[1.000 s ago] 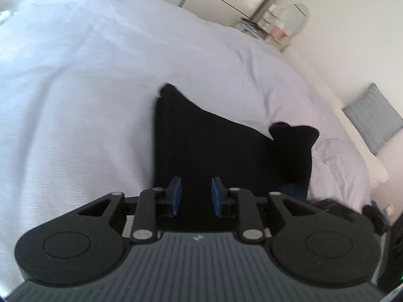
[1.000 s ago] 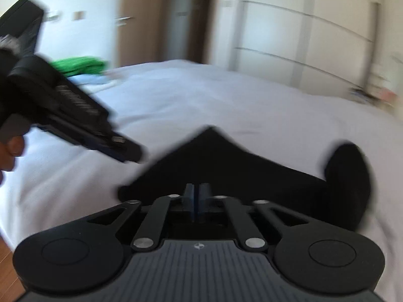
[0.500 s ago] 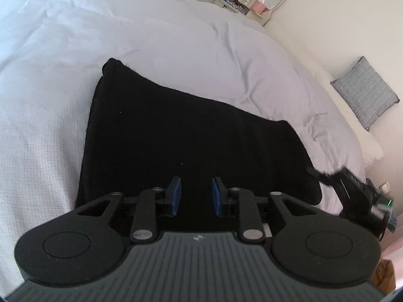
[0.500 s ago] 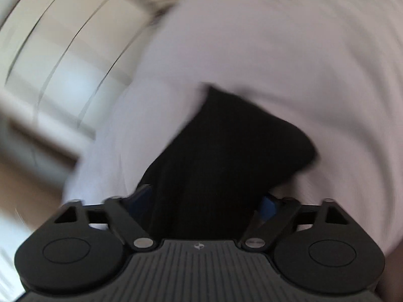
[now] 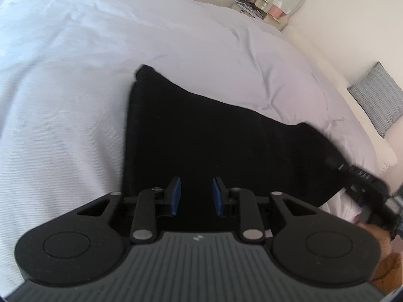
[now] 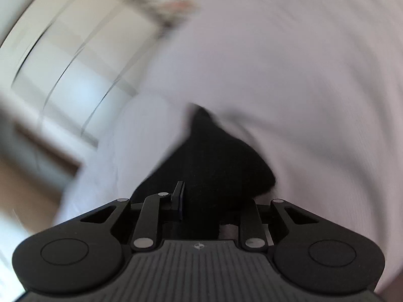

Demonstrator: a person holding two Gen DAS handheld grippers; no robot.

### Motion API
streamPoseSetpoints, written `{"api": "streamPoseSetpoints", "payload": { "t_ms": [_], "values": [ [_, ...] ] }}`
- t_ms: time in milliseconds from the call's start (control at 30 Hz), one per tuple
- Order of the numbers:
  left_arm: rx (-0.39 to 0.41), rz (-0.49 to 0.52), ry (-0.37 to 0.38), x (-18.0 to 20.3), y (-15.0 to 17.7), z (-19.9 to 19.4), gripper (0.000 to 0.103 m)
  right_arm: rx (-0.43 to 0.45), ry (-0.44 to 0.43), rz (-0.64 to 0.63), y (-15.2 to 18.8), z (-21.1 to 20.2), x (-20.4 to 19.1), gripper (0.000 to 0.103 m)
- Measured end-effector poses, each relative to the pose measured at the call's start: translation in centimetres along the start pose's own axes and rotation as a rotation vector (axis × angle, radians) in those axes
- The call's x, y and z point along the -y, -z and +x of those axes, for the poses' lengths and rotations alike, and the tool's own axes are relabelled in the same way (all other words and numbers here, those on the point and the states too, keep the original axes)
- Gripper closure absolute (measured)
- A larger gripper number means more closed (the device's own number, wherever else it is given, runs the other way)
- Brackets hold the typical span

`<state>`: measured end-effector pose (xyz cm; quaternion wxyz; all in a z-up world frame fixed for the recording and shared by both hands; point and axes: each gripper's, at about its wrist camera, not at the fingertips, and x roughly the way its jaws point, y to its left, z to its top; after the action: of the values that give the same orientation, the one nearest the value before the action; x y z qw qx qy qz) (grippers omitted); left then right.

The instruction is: Fold clothes

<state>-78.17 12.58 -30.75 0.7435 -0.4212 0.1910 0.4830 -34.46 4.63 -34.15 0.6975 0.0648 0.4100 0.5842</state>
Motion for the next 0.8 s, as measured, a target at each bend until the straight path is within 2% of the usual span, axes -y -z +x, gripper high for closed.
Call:
{"api": "streamPoseSetpoints", "payload": {
  "t_ms": [67,133,200,233,367,433,533,567,600,667,733,800],
  "values": [
    [0.014,-0.018,0.007,-0.9,-0.2,-0.9,0.081,0.068,0.007,-0.348,0.6,-1.2,-6.3,0.080],
    [0.036,-0.038,0.020,-1.7,-0.5,-2.0,0.081,0.104,-0.041,-0.655,2.9,-2.2,-12.2,0.080],
    [0.057,-0.049,0.012,-2.5,-0.6,-3.0,0.081,0.099,-0.095,-0.869,6.6,-2.7,-16.4,0.080],
    [0.060,-0.065,0.018,-3.0,-0.6,-3.3,0.081,0.085,-0.121,-0.963,8.6,-2.7,-18.2,0.080],
    [0.053,-0.129,0.054,-4.4,-0.4,-3.9,0.081,-0.069,-0.197,-1.159,16.9,-1.0,-20.7,0.077],
    [0.038,-0.146,0.080,-4.6,-0.2,-3.7,0.081,-0.079,-0.186,-1.242,19.9,-0.6,-20.2,0.064],
    [0.008,-0.194,0.155,-4.8,-0.1,-2.9,0.076,-0.054,-0.191,-1.305,22.2,-2.1,-19.8,0.054],
    [-0.004,-0.219,0.192,-4.9,-0.2,-2.5,0.076,-0.073,-0.220,-1.272,21.6,-2.3,-19.5,0.050],
    [-0.015,-0.245,0.230,-4.9,-0.3,-2.1,0.076,-0.093,-0.251,-1.239,20.9,-2.6,-19.2,0.037],
    [-0.033,-0.292,0.301,-4.9,-0.7,-1.4,0.073,-0.150,-0.346,-1.162,19.4,-3.3,-18.3,0.020],
    [-0.050,-0.318,0.328,-4.9,-1.2,-0.5,0.071,-0.164,-0.426,-1.068,17.4,-5.0,-17.7,0.020],
    [-0.065,-0.348,0.345,-5.1,-1.6,0.5,0.068,-0.170,-0.487,-0.895,15.4,-6.7,-17.0,0.021]
  ]
}}
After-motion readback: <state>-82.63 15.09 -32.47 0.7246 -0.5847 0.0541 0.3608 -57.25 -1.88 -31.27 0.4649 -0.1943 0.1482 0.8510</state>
